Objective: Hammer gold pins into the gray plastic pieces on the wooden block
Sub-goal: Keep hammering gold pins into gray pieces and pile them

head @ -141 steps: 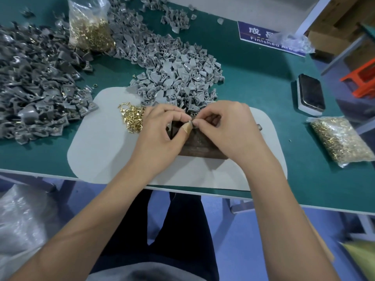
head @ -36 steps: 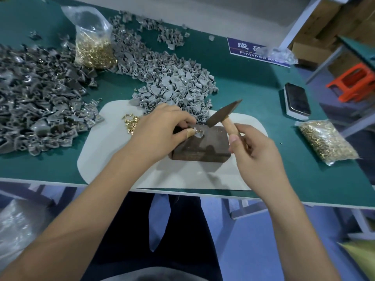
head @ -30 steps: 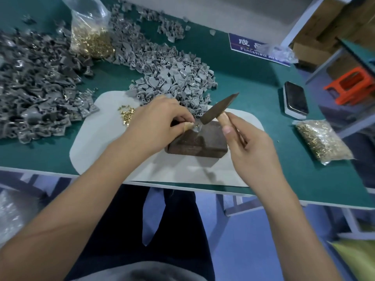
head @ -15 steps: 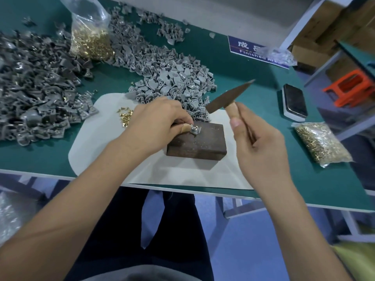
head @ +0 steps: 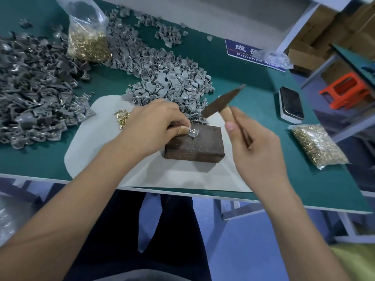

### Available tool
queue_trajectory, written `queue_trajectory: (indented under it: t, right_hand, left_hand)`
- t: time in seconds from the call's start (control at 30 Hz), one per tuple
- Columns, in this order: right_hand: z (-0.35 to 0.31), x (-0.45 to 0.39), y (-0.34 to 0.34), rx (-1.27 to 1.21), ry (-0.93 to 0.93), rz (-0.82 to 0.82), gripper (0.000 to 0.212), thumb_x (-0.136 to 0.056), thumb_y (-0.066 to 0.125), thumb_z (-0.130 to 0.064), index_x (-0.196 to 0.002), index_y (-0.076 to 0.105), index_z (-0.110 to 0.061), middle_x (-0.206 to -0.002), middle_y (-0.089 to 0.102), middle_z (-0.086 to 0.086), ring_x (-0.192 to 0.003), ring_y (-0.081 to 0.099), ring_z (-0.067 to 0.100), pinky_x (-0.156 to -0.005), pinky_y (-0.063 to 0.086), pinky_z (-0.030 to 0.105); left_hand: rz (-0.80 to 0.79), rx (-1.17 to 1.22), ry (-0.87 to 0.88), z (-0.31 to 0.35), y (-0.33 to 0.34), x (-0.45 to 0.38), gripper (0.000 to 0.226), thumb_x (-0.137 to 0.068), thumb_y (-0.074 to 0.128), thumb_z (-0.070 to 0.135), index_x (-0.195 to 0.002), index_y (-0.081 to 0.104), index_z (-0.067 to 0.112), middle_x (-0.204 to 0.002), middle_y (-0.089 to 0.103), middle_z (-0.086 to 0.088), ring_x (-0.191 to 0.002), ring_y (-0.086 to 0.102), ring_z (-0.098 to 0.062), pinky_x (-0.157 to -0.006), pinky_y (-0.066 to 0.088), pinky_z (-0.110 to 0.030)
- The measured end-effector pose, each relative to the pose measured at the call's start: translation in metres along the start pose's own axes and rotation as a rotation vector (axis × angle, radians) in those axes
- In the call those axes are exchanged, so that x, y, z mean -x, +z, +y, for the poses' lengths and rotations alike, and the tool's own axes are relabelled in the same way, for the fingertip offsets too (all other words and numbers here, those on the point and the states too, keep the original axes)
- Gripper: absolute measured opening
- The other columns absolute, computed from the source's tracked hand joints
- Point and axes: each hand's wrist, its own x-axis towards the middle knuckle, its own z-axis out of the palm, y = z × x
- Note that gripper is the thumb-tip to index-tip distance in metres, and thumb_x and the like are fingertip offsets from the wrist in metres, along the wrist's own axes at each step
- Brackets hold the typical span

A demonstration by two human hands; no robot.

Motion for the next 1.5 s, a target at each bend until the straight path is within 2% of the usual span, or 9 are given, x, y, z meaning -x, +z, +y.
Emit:
queue_trajectory:
  t: [0.13, 0.33, 0.47, 0.63, 0.8, 0.97, 1.1, 1.23, 1.5]
  right_hand:
    - [-0.004, 0.001, -0.002, 0.064, 0.030, -0.171, 0.031, -0.102, 0.051, -0.049, -0.133, 0.051, -0.054, -0.116, 0.069, -0.026, -0.108, 0.066, 0.013, -0.087, 0.056, 0.039]
    - [0.016, -0.003, 0.000, 0.181, 0.138, 0.044, 0.031, -0.103, 0.045, -0.041, -0.132, 0.051, -0.048, -0.107, 0.066, -0.021, -0.093, 0.057, 0.008, -0.064, 0.036, 0.028]
    - [0.038, 0.004, 0.015, 0.466, 0.237, 0.028, 0.038, -0.100, 0.053, -0.025, -0.137, 0.056, -0.037, -0.113, 0.063, 0.003, -0.095, 0.061, 0.034, -0.069, 0.040, 0.038]
    - [0.046, 0.007, 0.027, 0.504, 0.237, 0.039, 0.034, -0.098, 0.059, -0.023, -0.130, 0.066, -0.034, -0.099, 0.069, 0.008, -0.100, 0.055, 0.036, -0.075, 0.036, 0.040]
    - [0.050, 0.001, 0.033, 0.328, 0.377, 0.030, 0.029, -0.102, 0.056, -0.028, -0.128, 0.069, -0.028, -0.109, 0.060, 0.011, -0.094, 0.060, 0.037, -0.073, 0.045, 0.040]
    - [0.024, 0.005, 0.041, 0.103, 0.099, 0.306, 0.021, -0.100, 0.062, -0.027, -0.115, 0.075, -0.023, -0.109, 0.065, 0.000, -0.099, 0.064, 0.026, -0.078, 0.052, 0.038]
    - [-0.009, -0.003, 0.054, -0.039, -0.187, 0.188, 0.017, -0.098, 0.064, -0.017, -0.111, 0.075, -0.017, -0.103, 0.070, -0.004, -0.098, 0.063, 0.019, -0.085, 0.052, 0.038]
    - [-0.038, -0.013, 0.078, -0.094, -0.235, 0.025, 0.015, -0.097, 0.066, -0.014, -0.108, 0.075, -0.017, -0.103, 0.071, -0.006, -0.099, 0.064, 0.016, -0.085, 0.053, 0.037]
    - [-0.137, -0.017, 0.177, -0.298, -0.269, -0.177, 0.016, -0.091, 0.069, -0.013, -0.102, 0.074, -0.024, -0.097, 0.069, -0.009, -0.086, 0.061, 0.013, -0.080, 0.051, 0.038]
  left_hand:
    - [0.007, -0.017, -0.005, 0.002, 0.002, 0.001, 0.013, -0.091, 0.068, 0.048, -0.100, 0.075, 0.042, -0.093, 0.063, 0.016, -0.095, 0.049, -0.012, -0.065, 0.031, -0.030]
    - [0.013, -0.002, -0.022, 0.005, 0.003, 0.003, 0.014, -0.091, 0.068, 0.048, -0.100, 0.075, 0.041, -0.095, 0.064, 0.016, -0.098, 0.050, -0.014, -0.068, 0.034, -0.031]
    - [0.005, 0.010, -0.036, 0.006, 0.003, 0.004, 0.014, -0.091, 0.068, 0.048, -0.101, 0.075, 0.042, -0.094, 0.063, 0.017, -0.098, 0.050, -0.012, -0.068, 0.033, -0.031]
    - [0.020, 0.018, -0.062, 0.007, 0.004, 0.005, 0.014, -0.091, 0.067, 0.048, -0.100, 0.075, 0.042, -0.092, 0.062, 0.018, -0.094, 0.047, -0.011, -0.068, 0.036, -0.032]
    - [0.022, 0.029, -0.072, 0.007, 0.006, 0.007, 0.014, -0.090, 0.067, 0.049, -0.099, 0.075, 0.043, -0.089, 0.058, 0.020, -0.094, 0.045, -0.011, -0.070, 0.038, -0.033]
    - [0.127, 0.008, -0.036, 0.013, 0.009, 0.014, 0.014, -0.089, 0.068, 0.046, -0.099, 0.076, 0.040, -0.085, 0.058, 0.020, -0.089, 0.046, -0.009, -0.058, 0.027, -0.025]
    - [0.279, -0.021, 0.016, 0.024, 0.007, 0.023, 0.012, -0.092, 0.066, 0.034, -0.101, 0.074, 0.032, -0.092, 0.062, 0.014, -0.092, 0.054, -0.013, -0.057, 0.032, -0.025]
    - [0.379, -0.010, -0.125, 0.000, -0.004, 0.049, 0.011, -0.094, 0.066, 0.031, -0.104, 0.072, 0.032, -0.098, 0.062, 0.014, -0.097, 0.057, -0.014, -0.059, 0.048, -0.032]
    - [0.514, -0.131, -0.435, -0.072, -0.044, 0.125, 0.009, -0.094, 0.068, 0.022, -0.101, 0.073, 0.020, -0.097, 0.066, 0.006, -0.097, 0.059, -0.021, -0.068, 0.052, -0.036]
